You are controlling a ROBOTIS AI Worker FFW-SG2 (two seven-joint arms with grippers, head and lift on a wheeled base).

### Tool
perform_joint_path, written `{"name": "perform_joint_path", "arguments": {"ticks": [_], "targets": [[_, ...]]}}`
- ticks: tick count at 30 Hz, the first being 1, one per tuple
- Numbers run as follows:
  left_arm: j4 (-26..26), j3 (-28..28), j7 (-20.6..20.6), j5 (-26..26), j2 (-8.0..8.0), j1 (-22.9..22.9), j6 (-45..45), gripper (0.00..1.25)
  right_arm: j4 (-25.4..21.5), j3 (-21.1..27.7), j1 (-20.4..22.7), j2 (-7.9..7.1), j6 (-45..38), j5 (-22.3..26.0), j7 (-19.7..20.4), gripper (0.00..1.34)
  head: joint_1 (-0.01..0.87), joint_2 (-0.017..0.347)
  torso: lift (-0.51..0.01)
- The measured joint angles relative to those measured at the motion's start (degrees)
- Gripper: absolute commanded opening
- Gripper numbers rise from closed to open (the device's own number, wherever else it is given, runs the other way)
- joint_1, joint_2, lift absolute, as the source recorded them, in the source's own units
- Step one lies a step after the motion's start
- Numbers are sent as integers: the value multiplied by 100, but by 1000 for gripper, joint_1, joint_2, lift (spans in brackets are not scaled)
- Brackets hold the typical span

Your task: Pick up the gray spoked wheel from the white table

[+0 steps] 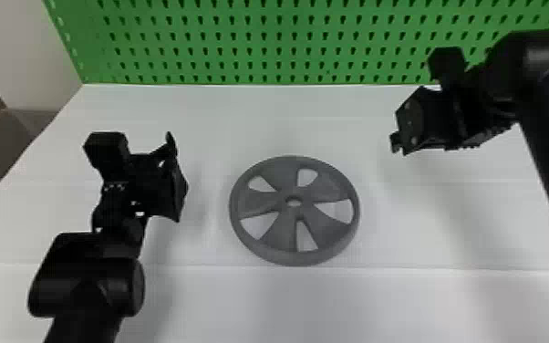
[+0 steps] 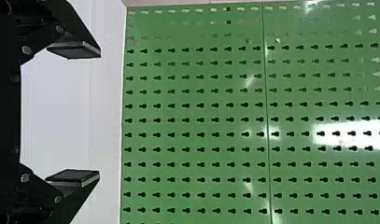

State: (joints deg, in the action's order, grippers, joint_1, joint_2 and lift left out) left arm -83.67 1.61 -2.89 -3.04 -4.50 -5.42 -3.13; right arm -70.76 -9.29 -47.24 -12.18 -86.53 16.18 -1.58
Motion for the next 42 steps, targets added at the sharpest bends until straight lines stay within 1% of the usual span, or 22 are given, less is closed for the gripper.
{"name": "perform_joint_path", "arguments": {"ticks": [6, 14, 19, 26, 34, 42], "targets": [[0, -55, 0, 1, -61, -15, 24, 904, 343, -183, -268, -30, -304, 13, 0, 1255, 779, 71, -97], [-7, -143, -1, -11, -136, -61, 73, 904, 897, -419, -522, -87, -337, 239, 0, 1255, 779, 71, -97], [-7, -183, -1, -5, -166, -90, 94, 905, 1200, -431, -589, -97, -338, 342, 0, 1255, 779, 71, -97], [-7, -219, -1, 24, -180, -136, 118, 904, 1460, -393, -599, -71, -338, 378, 0, 1255, 779, 71, -97], [-5, -251, -1, 36, -191, -184, 142, 905, 1588, -256, -541, -12, -338, 397, 0, 1255, 779, 71, -97], [-1, -263, -1, 34, -198, -197, 157, 905, 1739, -232, -530, -10, -338, 476, 0, 1253, 779, 71, -97]]}}
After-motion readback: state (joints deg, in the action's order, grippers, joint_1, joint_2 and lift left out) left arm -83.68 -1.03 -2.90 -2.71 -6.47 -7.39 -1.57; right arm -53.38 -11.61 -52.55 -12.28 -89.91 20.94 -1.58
